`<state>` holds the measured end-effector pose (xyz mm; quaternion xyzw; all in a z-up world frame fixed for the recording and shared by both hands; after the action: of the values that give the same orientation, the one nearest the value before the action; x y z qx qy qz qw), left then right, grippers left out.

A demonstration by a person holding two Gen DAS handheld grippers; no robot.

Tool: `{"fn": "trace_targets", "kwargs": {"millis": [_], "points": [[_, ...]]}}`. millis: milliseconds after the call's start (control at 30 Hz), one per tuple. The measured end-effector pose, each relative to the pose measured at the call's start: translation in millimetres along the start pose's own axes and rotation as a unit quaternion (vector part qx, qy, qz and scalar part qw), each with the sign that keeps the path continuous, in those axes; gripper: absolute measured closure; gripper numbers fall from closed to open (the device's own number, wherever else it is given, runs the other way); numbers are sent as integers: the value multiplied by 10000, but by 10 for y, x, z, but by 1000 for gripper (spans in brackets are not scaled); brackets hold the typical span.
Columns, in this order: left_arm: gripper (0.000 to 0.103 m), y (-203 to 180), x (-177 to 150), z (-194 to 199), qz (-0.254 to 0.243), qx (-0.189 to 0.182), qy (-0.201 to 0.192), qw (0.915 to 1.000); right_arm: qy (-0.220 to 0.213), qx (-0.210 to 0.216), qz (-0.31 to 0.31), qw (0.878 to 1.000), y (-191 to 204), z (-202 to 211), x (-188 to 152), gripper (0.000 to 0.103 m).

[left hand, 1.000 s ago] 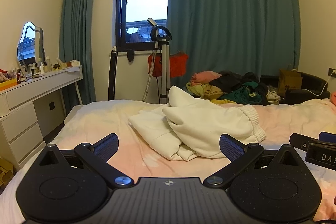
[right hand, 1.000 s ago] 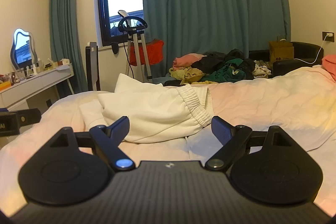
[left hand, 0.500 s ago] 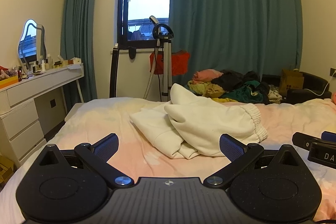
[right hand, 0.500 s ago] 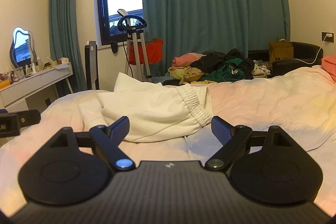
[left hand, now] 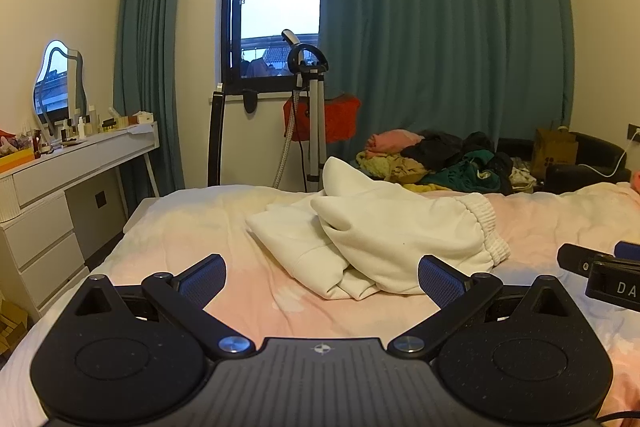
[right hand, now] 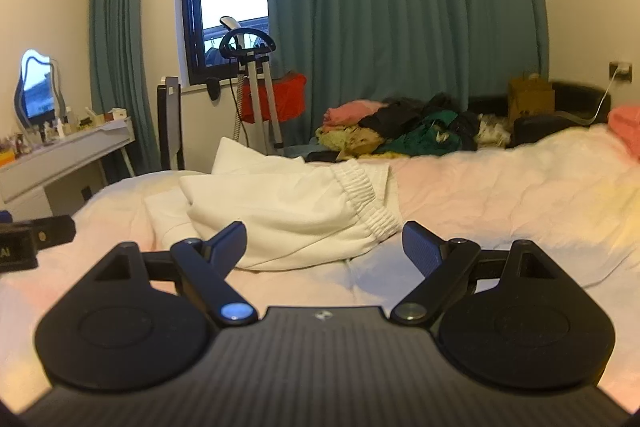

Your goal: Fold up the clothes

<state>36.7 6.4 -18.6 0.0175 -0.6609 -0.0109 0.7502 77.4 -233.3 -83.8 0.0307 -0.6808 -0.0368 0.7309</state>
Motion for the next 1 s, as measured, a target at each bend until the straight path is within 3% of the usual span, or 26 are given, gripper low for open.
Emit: {"fn": "trace_targets", "kwargs": {"millis": [267,400,767,900,1000], "points": [[0,19,-27,-25,59,25,3,10000,-90,-100,358,9993,48,27,61,17],[0,10,-89,-34,139,29,74,9999,-412,-215,652,9968,71,91,150,17],[0,-94,-282,-35,30,32,44,10000,-408,-88,313,9986,-97,130,220,17],[0,-219,-316,-121,-343,210,-52,9992,-517,-348,532,9966,-162,160,250,17],[0,-399,-324,-267,-692,98,-24,9976,-557,-488,437,9963,-262,171,270,17]]}}
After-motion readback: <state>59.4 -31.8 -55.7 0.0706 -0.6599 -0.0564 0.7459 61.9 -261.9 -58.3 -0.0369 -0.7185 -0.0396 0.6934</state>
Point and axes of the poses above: each gripper's, at about its wrist camera, not at the fingertips, and z roughly against the way its jaws point, y to its left, x to its top, the point moved 4 cm from there along -z, roughly the way its jaws point, and after that the axes turned 12 degrees about -y, right-handed, at the moved point
